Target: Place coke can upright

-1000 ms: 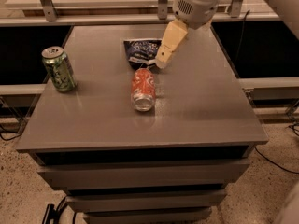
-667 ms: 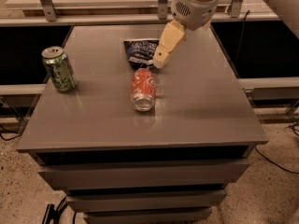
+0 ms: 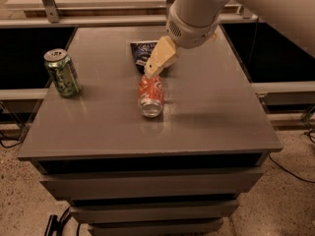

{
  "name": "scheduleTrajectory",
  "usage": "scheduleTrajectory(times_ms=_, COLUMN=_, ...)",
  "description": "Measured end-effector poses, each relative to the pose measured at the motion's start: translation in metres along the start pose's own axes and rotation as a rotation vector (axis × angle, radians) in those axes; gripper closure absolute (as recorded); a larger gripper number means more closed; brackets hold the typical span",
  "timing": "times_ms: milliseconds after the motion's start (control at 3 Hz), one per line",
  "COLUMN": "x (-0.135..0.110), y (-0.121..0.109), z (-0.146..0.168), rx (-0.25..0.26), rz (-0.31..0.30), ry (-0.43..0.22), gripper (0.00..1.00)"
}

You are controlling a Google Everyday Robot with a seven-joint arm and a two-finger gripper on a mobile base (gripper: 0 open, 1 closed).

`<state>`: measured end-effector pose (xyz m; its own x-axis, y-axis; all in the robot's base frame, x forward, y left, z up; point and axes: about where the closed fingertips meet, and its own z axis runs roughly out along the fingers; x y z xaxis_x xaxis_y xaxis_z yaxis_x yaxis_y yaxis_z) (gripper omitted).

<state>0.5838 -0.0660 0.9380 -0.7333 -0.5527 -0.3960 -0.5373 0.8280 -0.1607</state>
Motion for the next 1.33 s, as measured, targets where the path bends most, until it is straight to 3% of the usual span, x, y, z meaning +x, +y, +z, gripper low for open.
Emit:
scheduleTrajectory(times_ms=333, x=0.003, y=0.001, z=0.005, rx=0.003, rz=0.089, ry=-0.001, gripper=0.00)
scheduleTrajectory(times_ms=667, x=0.003, y=0.000, z=0.004, rx=0.003, rz=0.090, ry=-0.002, gripper=0.00)
scheduleTrajectory(times_ms=1000, x=0.000, y=0.004, z=0.007, rx=-0.038, rz=0.181, ry=-0.013, gripper=0.00)
scheduleTrajectory(times_ms=1333, x=-0.005, y=0.015, z=0.012, rx=-0.021, rz=0.284, ry=0.010, gripper=0.00)
